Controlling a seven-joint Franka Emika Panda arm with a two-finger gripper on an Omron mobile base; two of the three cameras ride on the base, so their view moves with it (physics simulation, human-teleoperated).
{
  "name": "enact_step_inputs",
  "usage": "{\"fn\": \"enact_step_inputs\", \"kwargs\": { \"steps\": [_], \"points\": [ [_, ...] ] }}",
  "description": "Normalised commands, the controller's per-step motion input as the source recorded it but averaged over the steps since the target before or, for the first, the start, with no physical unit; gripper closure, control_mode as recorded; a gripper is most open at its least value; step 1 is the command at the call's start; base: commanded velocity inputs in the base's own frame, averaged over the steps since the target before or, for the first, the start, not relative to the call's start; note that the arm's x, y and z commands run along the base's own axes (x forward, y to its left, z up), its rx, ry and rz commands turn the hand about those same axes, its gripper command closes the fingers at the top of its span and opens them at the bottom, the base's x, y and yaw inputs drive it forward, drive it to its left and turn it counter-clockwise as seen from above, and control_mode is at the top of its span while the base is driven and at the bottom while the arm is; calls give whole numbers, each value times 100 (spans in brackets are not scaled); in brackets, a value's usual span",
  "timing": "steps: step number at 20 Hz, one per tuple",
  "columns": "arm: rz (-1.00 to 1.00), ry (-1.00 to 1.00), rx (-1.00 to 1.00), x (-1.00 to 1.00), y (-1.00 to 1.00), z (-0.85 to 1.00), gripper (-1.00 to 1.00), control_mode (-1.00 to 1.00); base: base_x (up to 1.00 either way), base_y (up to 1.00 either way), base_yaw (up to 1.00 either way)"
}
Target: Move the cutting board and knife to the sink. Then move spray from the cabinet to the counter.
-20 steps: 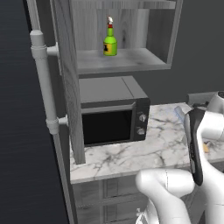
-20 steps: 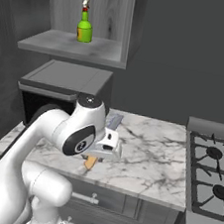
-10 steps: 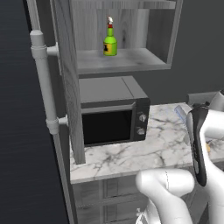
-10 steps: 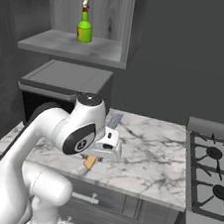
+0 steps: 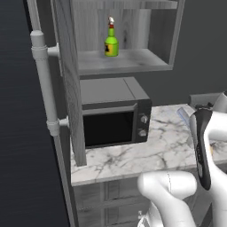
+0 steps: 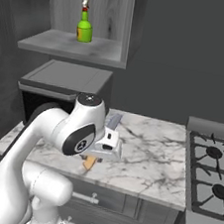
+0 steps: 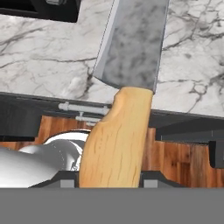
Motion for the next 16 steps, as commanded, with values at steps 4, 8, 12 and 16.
{"fn": "enact_step_inputs", "kwargs": {
  "steps": [4,8,12,16],
  "points": [
    [0,0,0,0,0,0,100,100,-48,-5,-14],
    [0,0,0,0,0,0,100,100,-54,-3,-16],
    [0,0,0,0,0,0,100,100,-48,0,-42],
    [0,0,0,0,0,0,100,100,-2,10,-92]
  ]
}}
